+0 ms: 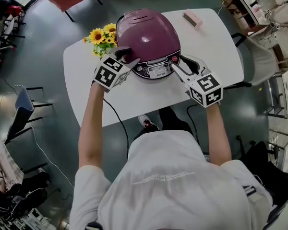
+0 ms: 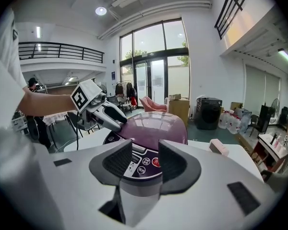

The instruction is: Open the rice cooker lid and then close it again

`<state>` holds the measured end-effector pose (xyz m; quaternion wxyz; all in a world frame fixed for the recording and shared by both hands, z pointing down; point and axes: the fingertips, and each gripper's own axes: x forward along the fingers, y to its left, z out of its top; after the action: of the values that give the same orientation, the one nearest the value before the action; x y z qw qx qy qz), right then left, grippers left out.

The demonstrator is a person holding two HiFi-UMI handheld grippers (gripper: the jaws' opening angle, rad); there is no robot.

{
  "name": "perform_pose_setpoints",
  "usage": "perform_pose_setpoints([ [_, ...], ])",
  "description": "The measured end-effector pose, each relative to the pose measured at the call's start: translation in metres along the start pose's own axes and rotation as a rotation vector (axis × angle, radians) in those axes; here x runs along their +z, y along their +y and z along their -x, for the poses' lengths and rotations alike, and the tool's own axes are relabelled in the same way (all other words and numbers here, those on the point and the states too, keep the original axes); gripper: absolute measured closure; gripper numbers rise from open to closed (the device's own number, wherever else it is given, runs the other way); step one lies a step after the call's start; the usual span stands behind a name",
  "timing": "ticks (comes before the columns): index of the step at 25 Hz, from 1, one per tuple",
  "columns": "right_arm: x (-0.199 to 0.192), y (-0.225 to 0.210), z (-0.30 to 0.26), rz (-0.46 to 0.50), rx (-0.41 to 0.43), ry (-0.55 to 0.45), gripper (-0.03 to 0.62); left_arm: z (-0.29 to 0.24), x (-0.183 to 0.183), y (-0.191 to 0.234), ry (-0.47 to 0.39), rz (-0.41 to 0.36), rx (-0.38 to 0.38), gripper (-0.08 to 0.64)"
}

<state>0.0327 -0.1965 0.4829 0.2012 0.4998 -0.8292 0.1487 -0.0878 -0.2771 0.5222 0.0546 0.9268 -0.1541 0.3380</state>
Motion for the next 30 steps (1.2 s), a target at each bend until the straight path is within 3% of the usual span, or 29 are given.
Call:
perform_pose_setpoints([
  [30, -0.022, 0.021, 0.004, -0.022, -0.020, 0.049, 0.427, -0.006, -0.006, 0.000, 0.064, -0.009, 0.013, 0.353],
])
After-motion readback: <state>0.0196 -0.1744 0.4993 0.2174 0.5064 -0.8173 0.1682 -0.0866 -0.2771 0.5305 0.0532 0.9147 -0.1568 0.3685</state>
